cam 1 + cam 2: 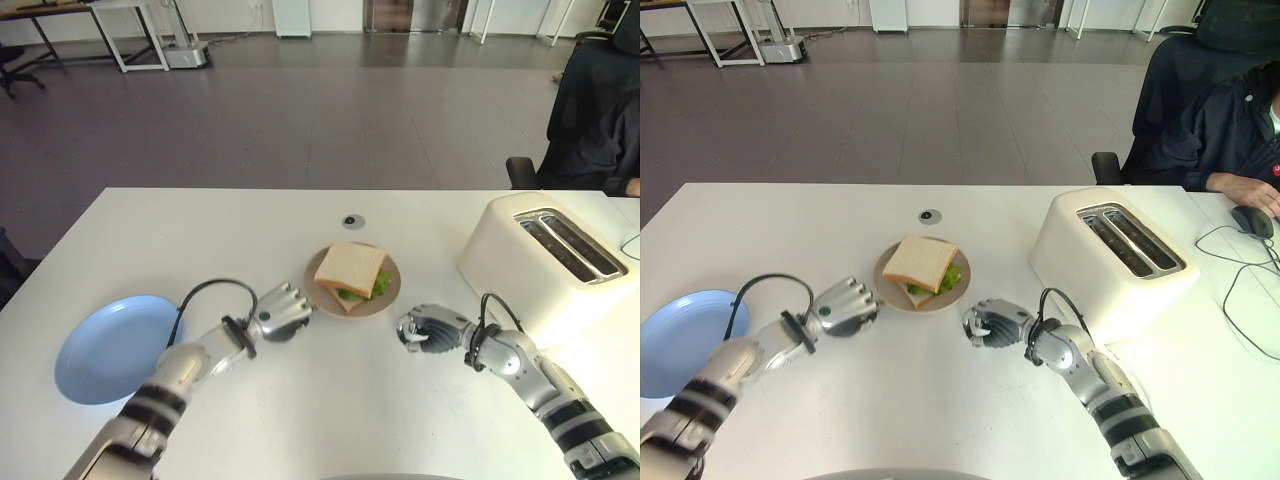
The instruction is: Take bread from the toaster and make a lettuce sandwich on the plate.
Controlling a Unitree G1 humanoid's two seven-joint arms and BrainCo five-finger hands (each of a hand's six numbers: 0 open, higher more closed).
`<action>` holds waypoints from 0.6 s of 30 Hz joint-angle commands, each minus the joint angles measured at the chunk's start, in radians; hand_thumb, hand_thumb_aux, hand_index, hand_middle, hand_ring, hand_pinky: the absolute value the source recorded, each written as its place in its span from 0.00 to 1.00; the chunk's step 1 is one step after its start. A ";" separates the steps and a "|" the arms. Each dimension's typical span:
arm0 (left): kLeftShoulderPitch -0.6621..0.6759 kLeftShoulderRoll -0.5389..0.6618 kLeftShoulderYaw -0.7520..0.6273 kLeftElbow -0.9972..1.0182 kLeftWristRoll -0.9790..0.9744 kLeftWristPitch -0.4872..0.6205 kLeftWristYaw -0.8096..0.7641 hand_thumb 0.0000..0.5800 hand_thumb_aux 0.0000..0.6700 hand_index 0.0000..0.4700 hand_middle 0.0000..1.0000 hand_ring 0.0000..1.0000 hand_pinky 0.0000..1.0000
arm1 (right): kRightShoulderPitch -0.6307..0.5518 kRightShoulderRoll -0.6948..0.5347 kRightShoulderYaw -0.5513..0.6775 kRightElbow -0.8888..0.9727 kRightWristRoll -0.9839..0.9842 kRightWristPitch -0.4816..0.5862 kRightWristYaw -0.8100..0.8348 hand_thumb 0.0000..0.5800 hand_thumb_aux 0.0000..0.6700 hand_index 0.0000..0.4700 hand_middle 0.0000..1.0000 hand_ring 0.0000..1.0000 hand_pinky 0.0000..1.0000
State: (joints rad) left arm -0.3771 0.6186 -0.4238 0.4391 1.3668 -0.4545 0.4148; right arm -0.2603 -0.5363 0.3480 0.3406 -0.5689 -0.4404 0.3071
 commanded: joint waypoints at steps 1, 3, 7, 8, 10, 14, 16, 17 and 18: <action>-0.062 -0.021 -0.068 0.104 0.011 0.030 0.141 1.00 1.00 1.00 1.00 1.00 1.00 | -0.053 0.043 0.007 0.111 -0.039 0.026 -0.092 1.00 1.00 1.00 1.00 1.00 1.00; -0.032 0.008 -0.064 0.055 -0.030 0.028 0.173 1.00 1.00 1.00 1.00 1.00 1.00 | -0.057 0.045 -0.002 0.086 -0.025 -0.022 -0.141 0.77 0.53 0.53 0.64 0.64 0.64; 0.178 0.118 0.076 -0.257 -0.249 -0.016 0.143 1.00 1.00 1.00 1.00 1.00 1.00 | 0.006 -0.009 -0.112 -0.067 0.117 -0.124 -0.161 0.00 0.00 0.00 0.61 0.61 0.61; 0.248 0.140 0.123 -0.361 -0.314 -0.021 0.117 0.86 0.63 0.63 1.00 1.00 1.00 | 0.022 -0.021 -0.145 -0.095 0.175 -0.152 -0.153 0.00 0.00 0.00 0.61 0.61 0.61; 0.378 0.155 0.212 -0.554 -0.459 -0.034 0.061 0.08 0.04 0.04 0.81 0.81 0.81 | 0.049 -0.030 -0.200 -0.141 0.278 -0.207 -0.147 0.00 0.00 0.00 0.61 0.61 0.61; 0.491 0.066 0.288 -0.722 -0.876 -0.065 -0.046 0.00 0.00 0.00 0.00 0.00 0.00 | 0.074 0.047 -0.244 -0.207 0.449 -0.267 -0.155 0.00 0.00 0.00 0.04 0.04 0.04; 0.497 -0.011 0.282 -0.645 -1.143 -0.080 -0.129 0.00 0.00 0.00 0.00 0.00 0.00 | 0.071 0.120 -0.232 -0.179 0.555 -0.269 -0.131 0.00 0.00 0.00 0.00 0.00 0.00; 0.487 -0.042 0.270 -0.569 -1.206 -0.094 -0.165 0.00 0.00 0.00 0.00 0.00 0.00 | 0.059 0.160 -0.227 -0.128 0.600 -0.270 -0.116 0.00 0.00 0.00 0.00 0.00 0.00; 0.473 -0.072 0.259 -0.485 -1.250 -0.107 -0.204 0.00 0.00 0.00 0.00 0.00 0.00 | 0.048 0.191 -0.220 -0.076 0.627 -0.278 -0.096 0.00 0.00 0.00 0.00 0.00 0.00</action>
State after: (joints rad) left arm 0.1008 0.6192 -0.1464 -0.2151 0.2727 -0.5566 0.3079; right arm -0.2028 -0.4245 0.1120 0.1659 -0.0377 -0.7175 0.1666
